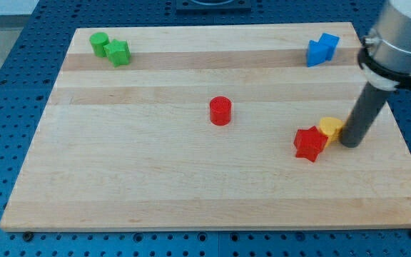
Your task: Move red star into red circle
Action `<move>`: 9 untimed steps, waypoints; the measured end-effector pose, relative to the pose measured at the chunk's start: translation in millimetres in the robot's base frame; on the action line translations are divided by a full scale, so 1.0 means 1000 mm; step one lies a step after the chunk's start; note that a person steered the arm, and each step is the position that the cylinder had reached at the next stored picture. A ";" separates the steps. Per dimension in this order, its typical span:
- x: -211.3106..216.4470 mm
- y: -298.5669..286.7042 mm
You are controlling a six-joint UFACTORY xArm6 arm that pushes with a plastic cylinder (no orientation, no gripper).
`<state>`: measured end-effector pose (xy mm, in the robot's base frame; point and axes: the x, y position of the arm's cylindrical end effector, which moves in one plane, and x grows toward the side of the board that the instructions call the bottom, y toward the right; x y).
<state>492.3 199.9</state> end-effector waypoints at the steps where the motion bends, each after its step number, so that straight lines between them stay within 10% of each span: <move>1: -0.001 -0.009; 9: 0.034 -0.075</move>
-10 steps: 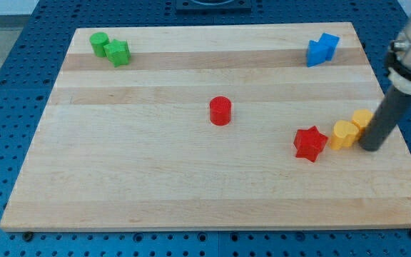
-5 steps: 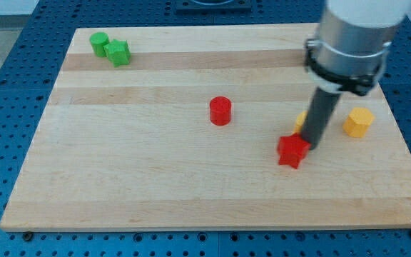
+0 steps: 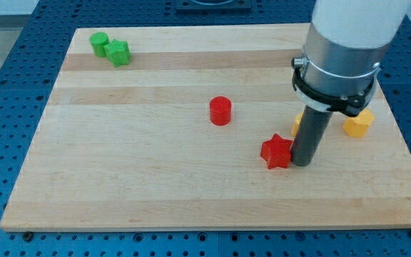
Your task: Move red star into red circle
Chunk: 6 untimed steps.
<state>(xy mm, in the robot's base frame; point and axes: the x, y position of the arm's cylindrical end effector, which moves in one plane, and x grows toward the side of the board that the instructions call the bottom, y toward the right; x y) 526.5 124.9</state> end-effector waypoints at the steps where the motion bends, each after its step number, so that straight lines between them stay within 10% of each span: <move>1: 0.000 -0.001; 4: -0.023 -0.059; 6: 0.043 -0.028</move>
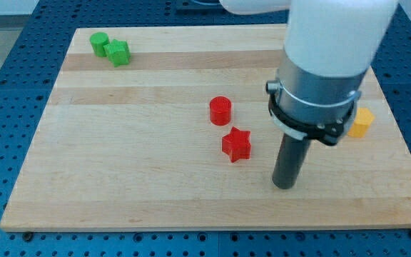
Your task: Move red star into red circle
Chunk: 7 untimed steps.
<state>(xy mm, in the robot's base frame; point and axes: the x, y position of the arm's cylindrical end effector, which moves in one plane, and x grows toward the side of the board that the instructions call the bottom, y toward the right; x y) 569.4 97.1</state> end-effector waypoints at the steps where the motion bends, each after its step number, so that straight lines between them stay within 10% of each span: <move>1: -0.006 -0.032; 7: -0.091 -0.068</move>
<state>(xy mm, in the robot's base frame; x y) 478.0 28.8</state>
